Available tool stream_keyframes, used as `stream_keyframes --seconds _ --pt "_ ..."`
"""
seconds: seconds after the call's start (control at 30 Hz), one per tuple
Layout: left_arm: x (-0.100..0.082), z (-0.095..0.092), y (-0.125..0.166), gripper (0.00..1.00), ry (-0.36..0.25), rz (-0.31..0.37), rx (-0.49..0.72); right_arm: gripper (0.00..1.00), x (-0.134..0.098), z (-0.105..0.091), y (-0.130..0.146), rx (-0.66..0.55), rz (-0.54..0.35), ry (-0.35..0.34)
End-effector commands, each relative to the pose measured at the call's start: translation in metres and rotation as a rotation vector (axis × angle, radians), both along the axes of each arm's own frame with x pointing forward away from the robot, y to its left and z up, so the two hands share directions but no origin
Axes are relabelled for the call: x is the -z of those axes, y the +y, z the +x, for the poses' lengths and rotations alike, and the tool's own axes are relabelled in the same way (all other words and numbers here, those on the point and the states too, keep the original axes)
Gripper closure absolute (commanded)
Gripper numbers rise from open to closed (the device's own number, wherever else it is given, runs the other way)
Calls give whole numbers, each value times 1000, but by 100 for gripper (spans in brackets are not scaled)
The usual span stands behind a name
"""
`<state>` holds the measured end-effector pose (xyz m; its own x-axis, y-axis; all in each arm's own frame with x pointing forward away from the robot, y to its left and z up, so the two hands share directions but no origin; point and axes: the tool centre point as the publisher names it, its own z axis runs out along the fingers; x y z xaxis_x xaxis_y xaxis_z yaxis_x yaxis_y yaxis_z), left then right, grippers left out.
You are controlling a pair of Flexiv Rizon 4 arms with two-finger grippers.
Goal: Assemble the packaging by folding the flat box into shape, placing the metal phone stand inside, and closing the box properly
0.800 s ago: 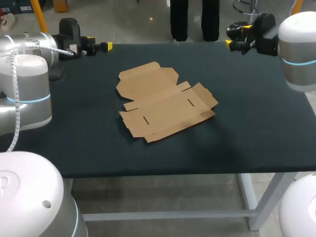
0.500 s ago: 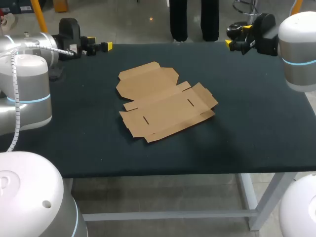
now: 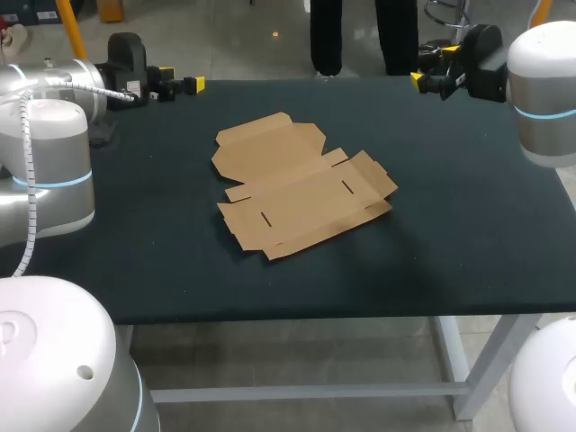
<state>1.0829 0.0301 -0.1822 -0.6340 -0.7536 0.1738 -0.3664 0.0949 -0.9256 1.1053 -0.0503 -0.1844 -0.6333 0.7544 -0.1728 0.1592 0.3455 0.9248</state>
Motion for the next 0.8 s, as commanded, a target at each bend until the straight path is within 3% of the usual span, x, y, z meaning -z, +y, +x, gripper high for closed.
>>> stream_keyframes --seconds 0.03,0.23,0.53,0.8 --pt "0 0 0 0 0 0 -1 0 0 -1 0 1 0 -2" --pt "-3 -4 -3 0 49 -4 -2 0 1 0 0 0 7 29" --pt "-7 -15 -6 0 275 -19 -63 0 2 -6 -6 33 3 178" --pt "-10 -23 -7 0 448 -36 -69 0 9 -7 -17 41 13 363"
